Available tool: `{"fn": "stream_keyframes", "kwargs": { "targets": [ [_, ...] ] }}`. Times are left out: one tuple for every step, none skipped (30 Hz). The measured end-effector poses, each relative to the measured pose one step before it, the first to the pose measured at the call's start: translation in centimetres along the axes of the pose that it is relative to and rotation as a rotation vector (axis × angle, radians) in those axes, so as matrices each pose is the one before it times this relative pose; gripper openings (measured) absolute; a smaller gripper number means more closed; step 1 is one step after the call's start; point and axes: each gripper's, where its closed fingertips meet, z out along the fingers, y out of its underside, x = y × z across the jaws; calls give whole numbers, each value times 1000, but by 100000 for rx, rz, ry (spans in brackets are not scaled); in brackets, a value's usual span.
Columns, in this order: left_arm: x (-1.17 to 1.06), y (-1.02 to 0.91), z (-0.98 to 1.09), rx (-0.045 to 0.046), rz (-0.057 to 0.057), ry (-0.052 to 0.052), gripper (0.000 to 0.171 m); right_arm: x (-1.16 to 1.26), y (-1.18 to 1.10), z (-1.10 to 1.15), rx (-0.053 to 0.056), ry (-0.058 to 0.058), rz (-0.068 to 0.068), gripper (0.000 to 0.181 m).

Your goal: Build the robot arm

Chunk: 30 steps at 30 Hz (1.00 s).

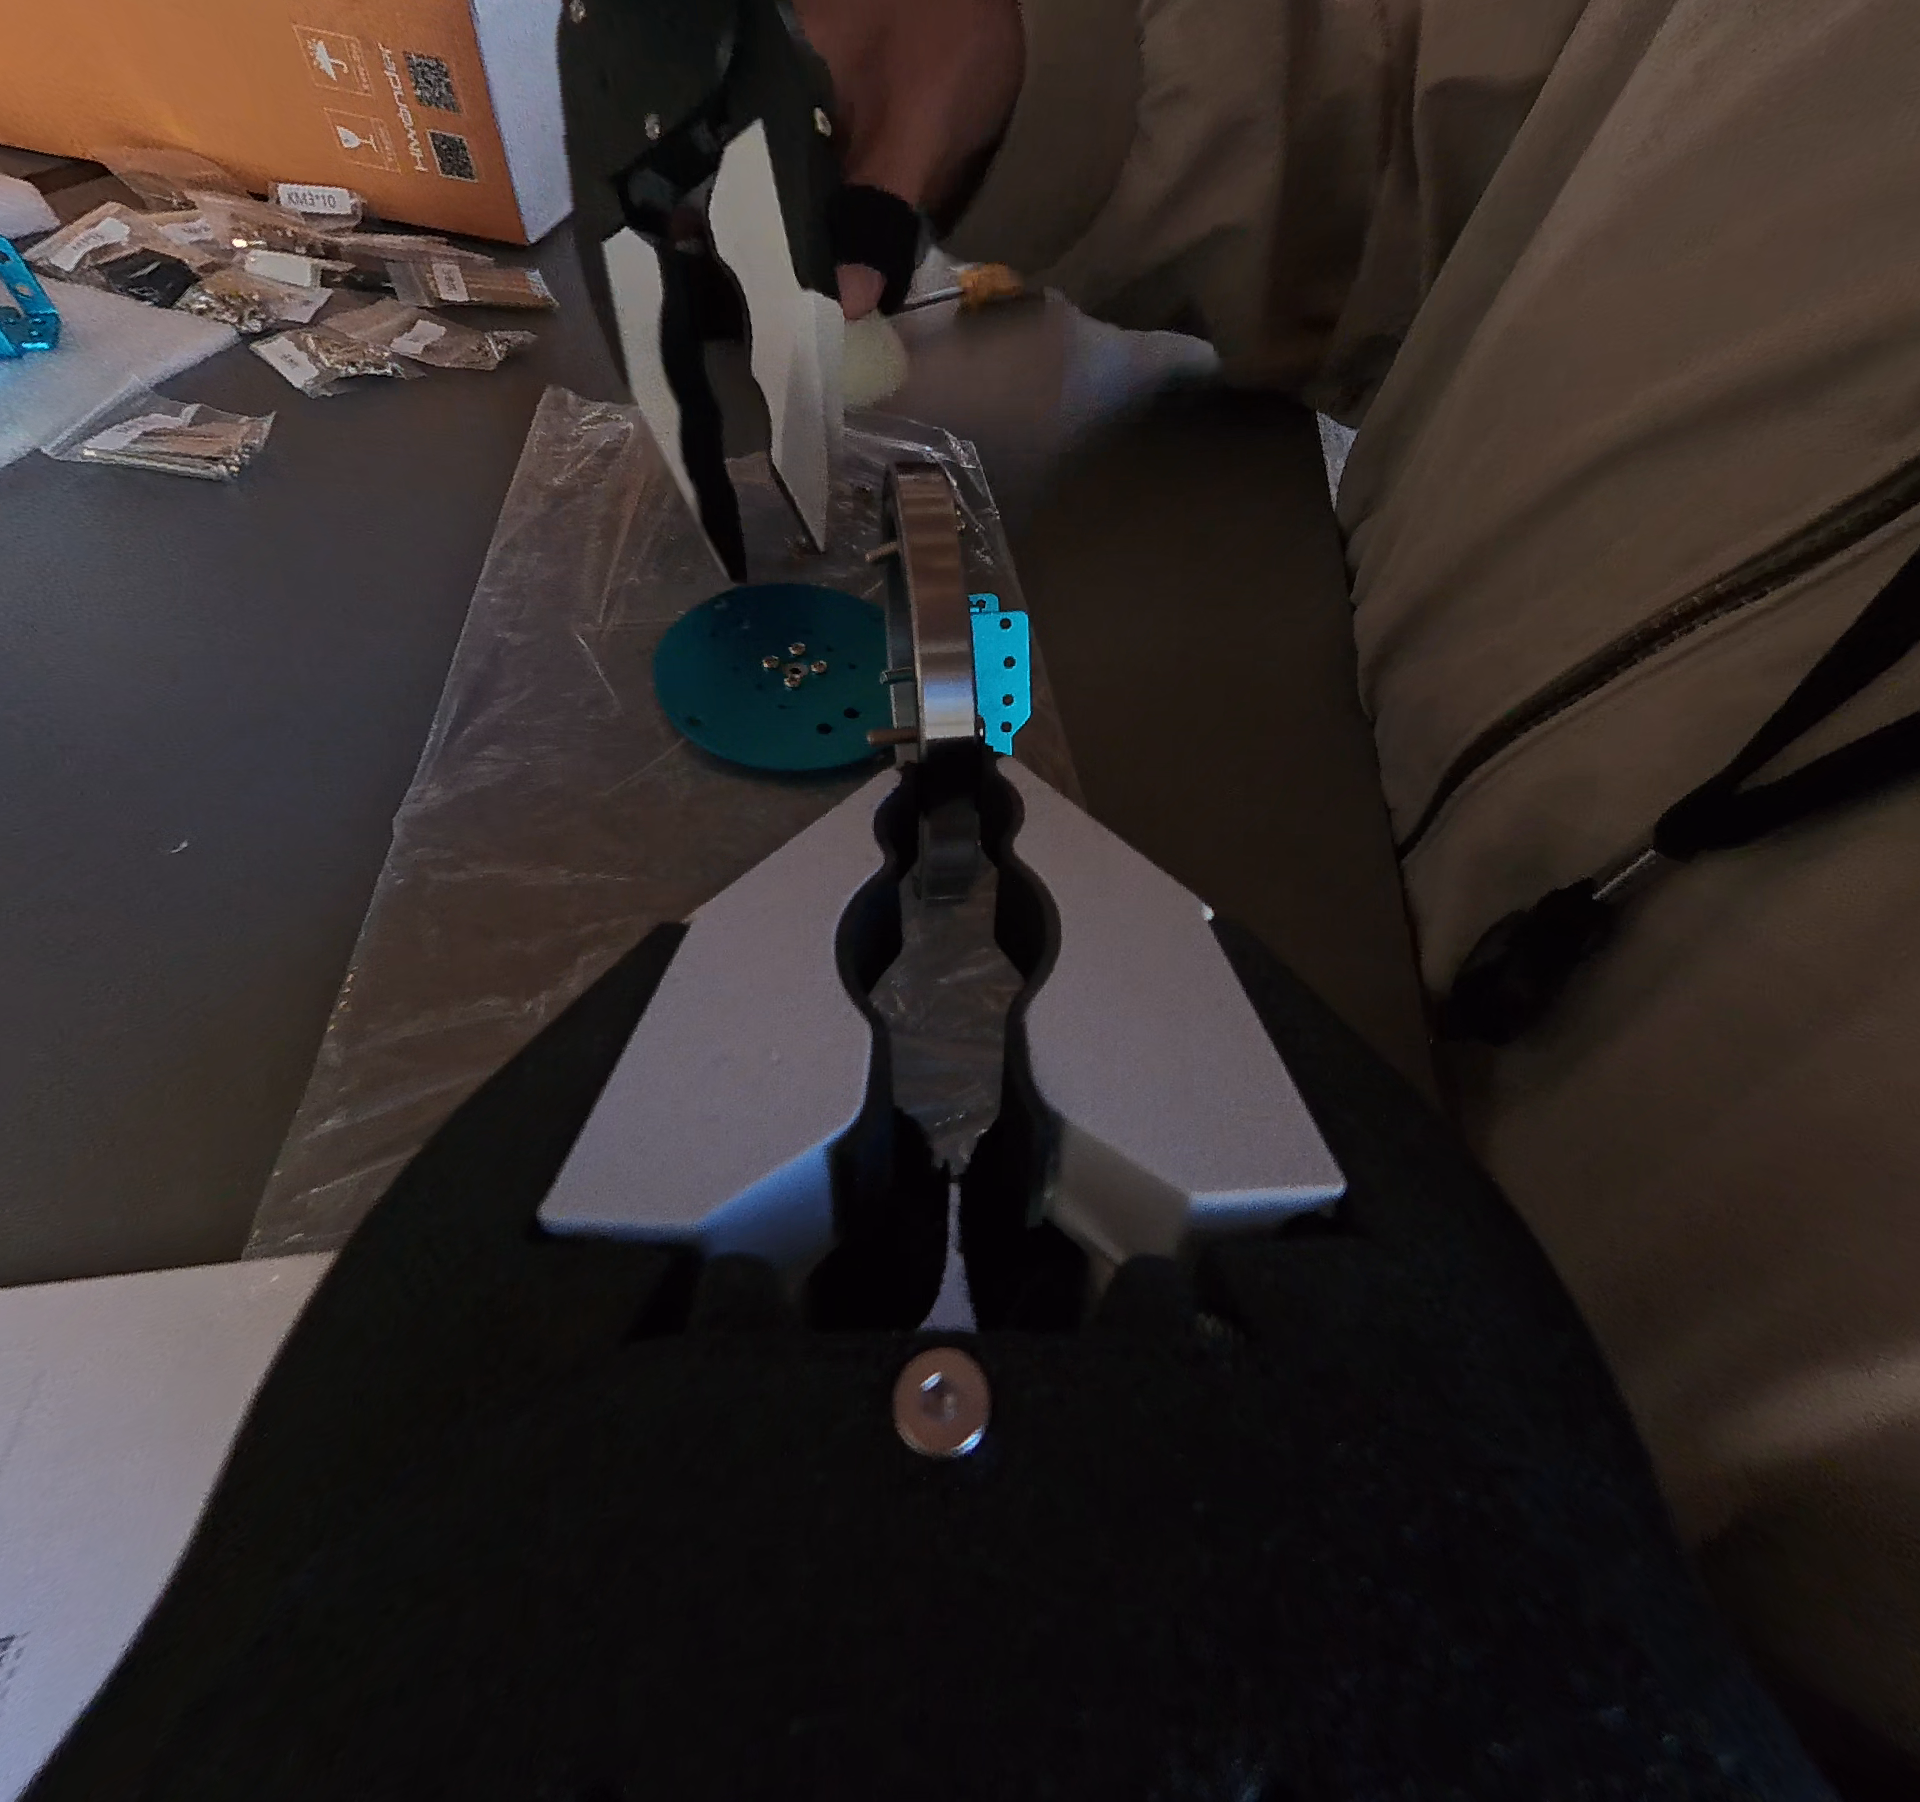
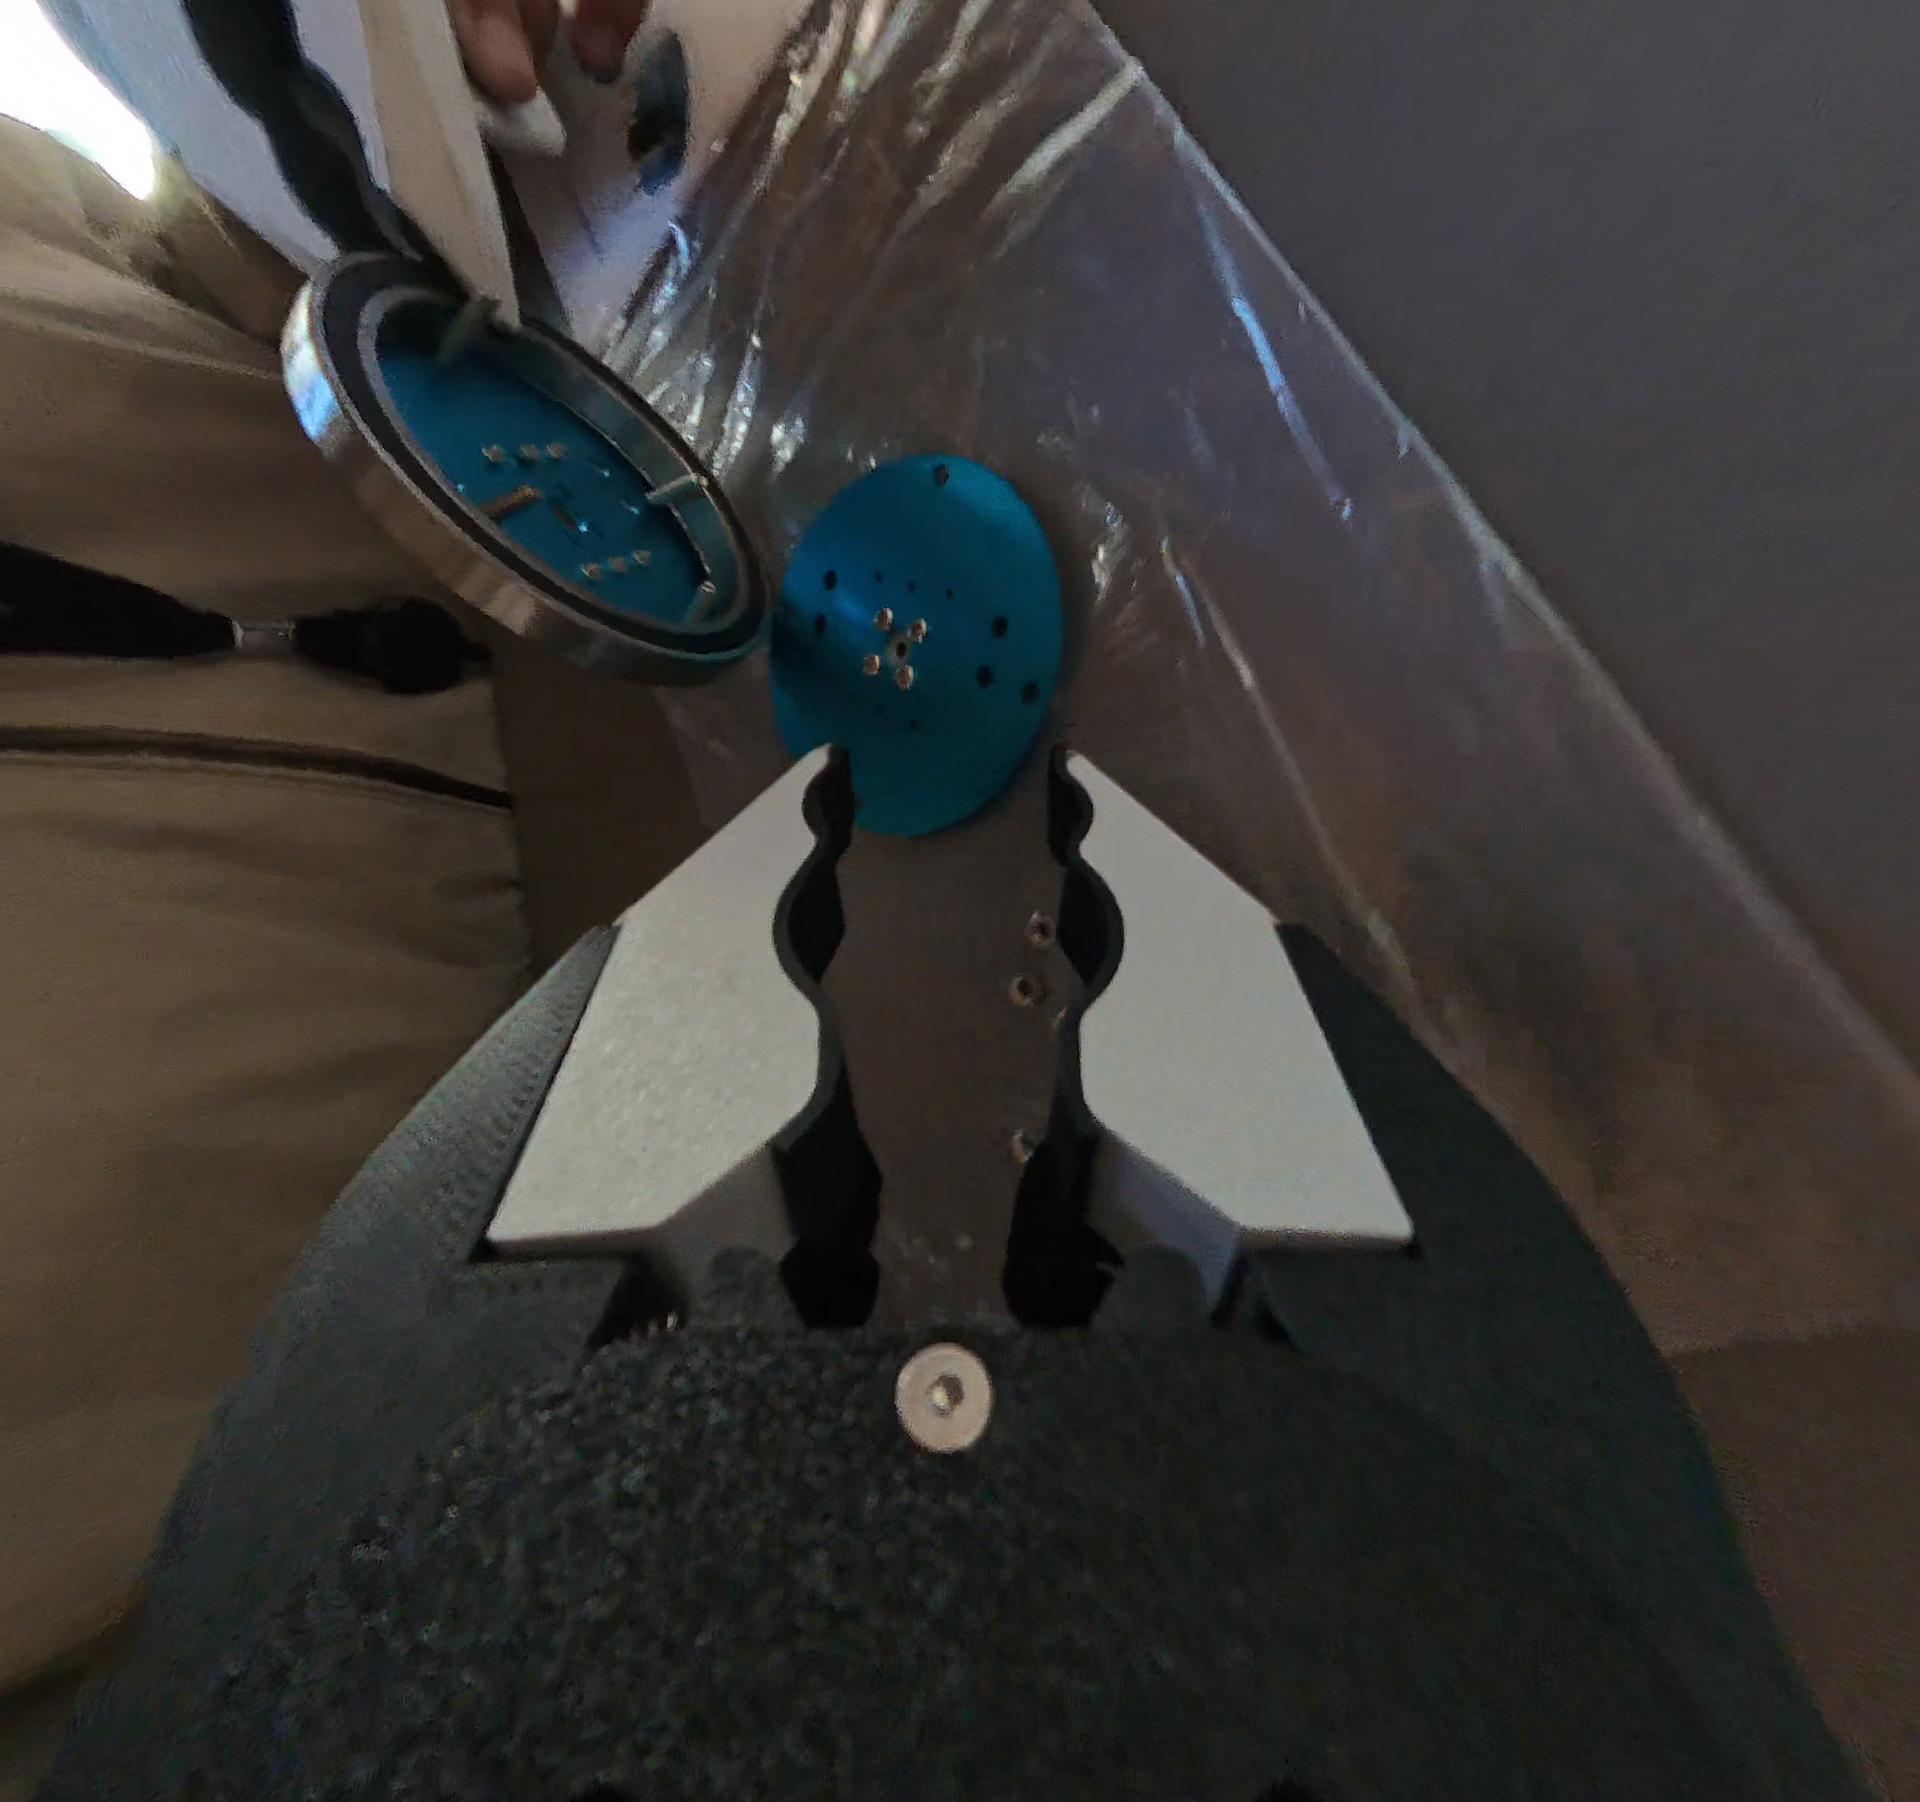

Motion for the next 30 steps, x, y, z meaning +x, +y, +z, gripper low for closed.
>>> {"fn": "stream_keyframes", "kwargs": {
  "targets": [
    [-10, 10, -1, -22, -118, 22, 11, 163, 645, -52, -2777, 3338, 7011, 35],
    [3, 3, -1, -21, -101, -32, 11, 7, 116, -69, 597, 2254, 6415, 34],
    [-12, 2, -12, -7, -92, 6, 11, -288, -60, 24, 3035, 824, 4954, 38],
    [-10, 0, 8, 8, -250, 103, 11, -426, 267, 132, 1226, -547, 3834, 41],
    [-20, -7, -16, 21, -350, 96, 11, -448, 206, 153, 770, -1223, 3124, 44],
    [-21, 0, -2, 19, -288, 67, 11, -388, -7, 121, 1722, -978, 2545, 48],
    [8, -5, 6, -11, -130, 135, 11, -249, -146, 95, 2391, -407, 1151, 52],
    [21, 9, 7, -41, -105, 259, 11, 24, -138, 81, 2009, 298, 472, 51],
    [16, -1, 4, -40, -90, 214, 11, 38, -218, 94, 2536, -1227, 1458, 49],
    [9, 3, -3, -29, -77, 92, 11, -124, -272, 88, 2850, -3775, 3032, 48],
    [-2, -1, 6, -30, -35, 46, 11, -158, -254, 95, 2401, -4710, 3475, 48],
    [8, 6, -1, -36, 67, 20, 11, -52, -247, 111, 2310, -4030, 2972, 46],
    [11, 3, 10, -29, 88, -9, 11, -52, -136, 141, 1479, -3503, 1688, 44],
    [-9, 1, 0, -5, 2, -67, 11, -167, -146, 178, 942, -3776, 1032, 42],
    [-16, 0, -4, -16, -113, -28, 11, -183, -173, 199, 924, -3532, 1419, 39],
    [-10, 8, -5, -33, -248, 95, 11, -274, -251, 184, 1105, -3454, 889, 39],
    [-19, 0, -7, -32, -205, -28, 11, -503, -315, 81, 1299, -4310, 91, 31],
    [-14, 5, -3, -39, -21, -111, 11, -369, -204, 97, 541, -3192, -14, 24],
    [4, 15, 0, -43, -4, 39, 11, 111, 80, 179, -1338, 212, -77, 23],
    [3, -1, 6, -28, -57, 72, 10, 447, 209, 206, -2236, 2603, -598, 25],
    [-8, -1, -2, -4, -93, -36, 11, 330, 184, 192, -2010, 2207, -1488, 22],
    [-20, 9, 5, -54, -133, 19, 11, -157, -79, 114, -251, -499, -1988, 12],
    [-1, 18, 10, -133, -152, 80, 11, -524, -252, 15, 1287, -2505, -2178, 0],
    [-17, 4, 1, -75, -69, -10, 11, -367, -282, -21, 912, -1153, -1692, 0],
    [-3, 1, 7, -31, 8, -12, 11, -6, -291, -129, 920, 2063, -3205, 0],
    [21, 9, 2, -36, 161, 21, 11, -111, -253, -170, 836, 2862, -5962, 0],
    [33, 4, 1, -46, 295, 18, 11, -513, -146, -183, -114, 1496, -8072, 0],
    [35, 1, 10, -47, 306, 44, 11, -542, -263, -255, 234, 2139, -8725, 0],
    [34, 14, 6, -44, 325, -16, 11, -523, -343, -282, 662, 2929, -10182, 0],
    [17, 0, 0, -29, 269, -38, 11, -492, -370, -289, 566, 2988, -11203, 0]
  ]
}}
